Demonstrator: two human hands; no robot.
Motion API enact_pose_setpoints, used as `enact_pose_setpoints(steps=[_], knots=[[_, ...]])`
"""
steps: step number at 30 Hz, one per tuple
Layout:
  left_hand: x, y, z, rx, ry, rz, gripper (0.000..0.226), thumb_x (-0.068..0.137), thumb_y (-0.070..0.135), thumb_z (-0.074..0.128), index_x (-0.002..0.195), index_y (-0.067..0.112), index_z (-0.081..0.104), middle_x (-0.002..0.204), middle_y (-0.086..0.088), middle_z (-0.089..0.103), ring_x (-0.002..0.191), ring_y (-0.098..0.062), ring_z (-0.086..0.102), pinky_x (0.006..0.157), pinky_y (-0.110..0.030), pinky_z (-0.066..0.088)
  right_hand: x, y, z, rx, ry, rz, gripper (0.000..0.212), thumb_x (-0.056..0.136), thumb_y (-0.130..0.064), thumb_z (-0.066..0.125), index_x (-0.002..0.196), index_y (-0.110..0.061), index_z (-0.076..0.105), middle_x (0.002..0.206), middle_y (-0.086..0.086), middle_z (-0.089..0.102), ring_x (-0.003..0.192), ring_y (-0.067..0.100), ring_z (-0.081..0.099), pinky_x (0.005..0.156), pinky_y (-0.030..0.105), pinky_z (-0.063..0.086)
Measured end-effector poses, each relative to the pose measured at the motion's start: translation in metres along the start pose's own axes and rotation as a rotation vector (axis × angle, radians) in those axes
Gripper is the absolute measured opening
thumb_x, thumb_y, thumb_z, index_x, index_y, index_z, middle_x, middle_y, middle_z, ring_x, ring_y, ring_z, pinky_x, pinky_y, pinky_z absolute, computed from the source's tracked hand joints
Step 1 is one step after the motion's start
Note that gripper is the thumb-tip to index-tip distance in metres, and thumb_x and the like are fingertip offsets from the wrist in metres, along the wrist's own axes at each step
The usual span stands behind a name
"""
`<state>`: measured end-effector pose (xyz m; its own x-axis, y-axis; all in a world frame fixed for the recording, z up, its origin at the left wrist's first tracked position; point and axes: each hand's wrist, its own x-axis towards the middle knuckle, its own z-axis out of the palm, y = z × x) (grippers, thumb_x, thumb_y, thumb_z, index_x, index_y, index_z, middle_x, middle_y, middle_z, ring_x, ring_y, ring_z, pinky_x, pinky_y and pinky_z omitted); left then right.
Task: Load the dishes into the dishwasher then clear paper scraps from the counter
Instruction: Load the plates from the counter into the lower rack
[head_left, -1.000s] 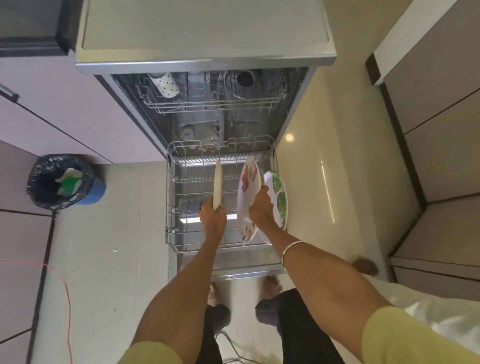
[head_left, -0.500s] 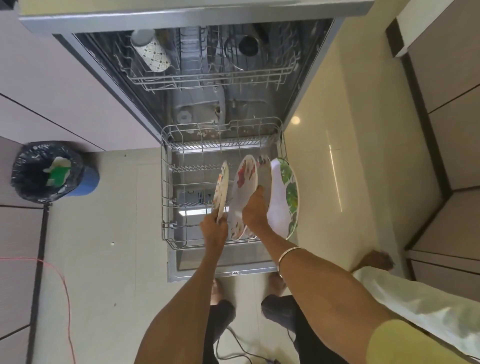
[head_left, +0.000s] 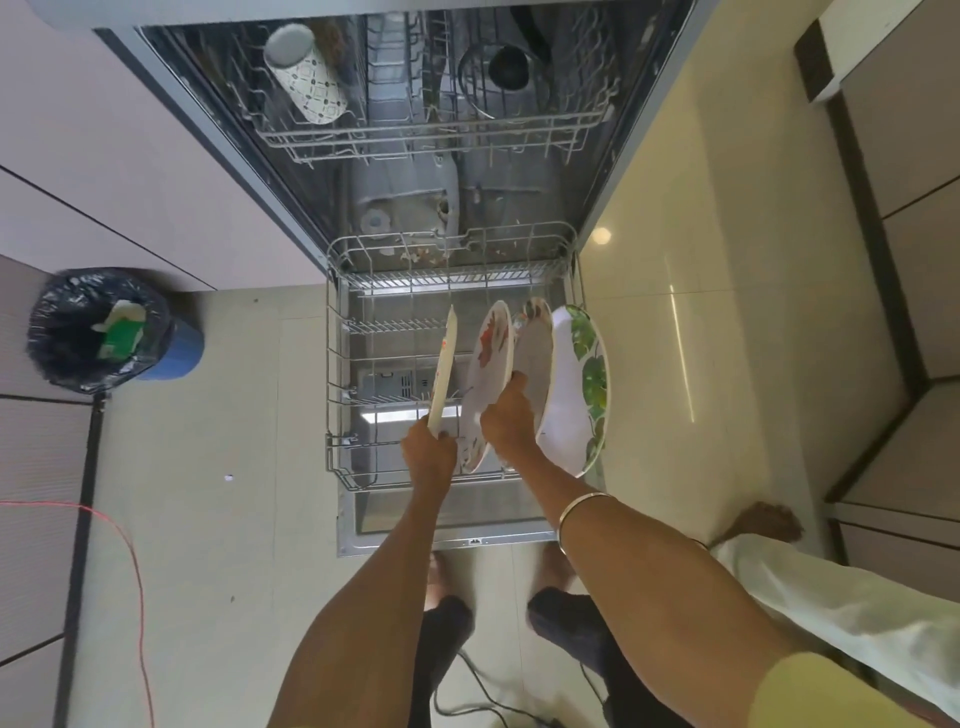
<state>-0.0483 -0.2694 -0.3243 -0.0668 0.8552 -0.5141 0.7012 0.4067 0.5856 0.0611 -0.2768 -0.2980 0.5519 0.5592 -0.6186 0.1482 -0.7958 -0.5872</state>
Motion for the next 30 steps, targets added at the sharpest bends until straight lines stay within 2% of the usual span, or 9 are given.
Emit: enact_pose_setpoints(steps=[2,5,9,13,21,25,30], knots=[[-0.005,0.0,-0.005,0.026,0.012,0.051,0.033,0.085,0.001,0.069,0.117,-0.005,0.064,0.101,-0.018,0.069,0.091,-0.032,0.067,0.081,-0.038,0.056,-0.001,0.001,-0.002,-0.006,-0.012,0.021,0.054,0.091,-0.013,0.063,0.136,-0.012,0.032,0.125,0.013,0.054,0.116,0.033,0.056,0.096,0.048,0.053],[-0.009,-0.004,-0.011,0.049,-0.003,0.1,0.034,0.083,0.002,0.072,0.116,-0.002,0.065,0.102,-0.016,0.07,0.09,-0.029,0.067,0.081,-0.035,0.055,-0.007,0.001,-0.008,0.012,-0.024,0.005,0.06,0.087,-0.011,0.067,0.136,-0.013,0.032,0.124,0.011,0.053,0.117,0.031,0.055,0.096,0.047,0.054],[-0.015,-0.004,-0.016,0.033,-0.018,0.073,0.034,0.084,0.006,0.073,0.116,0.0,0.065,0.104,-0.015,0.07,0.095,-0.032,0.068,0.087,-0.044,0.057,-0.016,0.001,-0.014,-0.008,-0.049,-0.014,0.067,0.085,-0.014,0.069,0.138,-0.012,0.028,0.127,0.013,0.051,0.119,0.032,0.053,0.097,0.046,0.053],[-0.025,0.004,-0.019,0.03,-0.024,0.057,0.041,0.082,0.004,0.073,0.122,-0.001,0.062,0.109,-0.014,0.068,0.097,-0.031,0.067,0.086,-0.041,0.056,-0.022,-0.003,-0.02,0.006,-0.038,-0.015,0.069,0.086,-0.017,0.069,0.14,-0.014,0.027,0.129,0.013,0.05,0.12,0.032,0.052,0.099,0.046,0.052],[-0.043,0.015,-0.032,0.053,-0.035,0.06,0.058,0.081,-0.002,0.071,0.134,0.005,0.05,0.123,-0.014,0.063,0.105,-0.033,0.064,0.085,-0.041,0.056,-0.045,-0.009,-0.031,-0.033,-0.022,-0.04,0.065,0.088,-0.019,0.067,0.141,-0.014,0.03,0.132,0.012,0.05,0.122,0.032,0.052,0.102,0.047,0.049],[-0.047,0.009,-0.042,0.086,-0.063,0.078,0.06,0.077,-0.007,0.072,0.131,0.005,0.051,0.119,-0.015,0.064,0.105,-0.036,0.064,0.083,-0.041,0.056,-0.061,-0.006,-0.035,-0.064,0.028,-0.079,0.05,0.093,-0.018,0.061,0.137,-0.009,0.039,0.131,0.014,0.054,0.122,0.033,0.054,0.102,0.043,0.047],[-0.057,-0.013,-0.058,0.168,-0.093,0.103,0.056,0.077,-0.009,0.072,0.128,0.001,0.051,0.116,-0.018,0.063,0.11,-0.037,0.062,0.087,-0.044,0.054,-0.082,0.006,-0.036,-0.106,0.035,-0.08,0.047,0.096,-0.026,0.059,0.135,-0.004,0.045,0.132,0.017,0.054,0.122,0.033,0.054,0.103,0.038,0.043]])
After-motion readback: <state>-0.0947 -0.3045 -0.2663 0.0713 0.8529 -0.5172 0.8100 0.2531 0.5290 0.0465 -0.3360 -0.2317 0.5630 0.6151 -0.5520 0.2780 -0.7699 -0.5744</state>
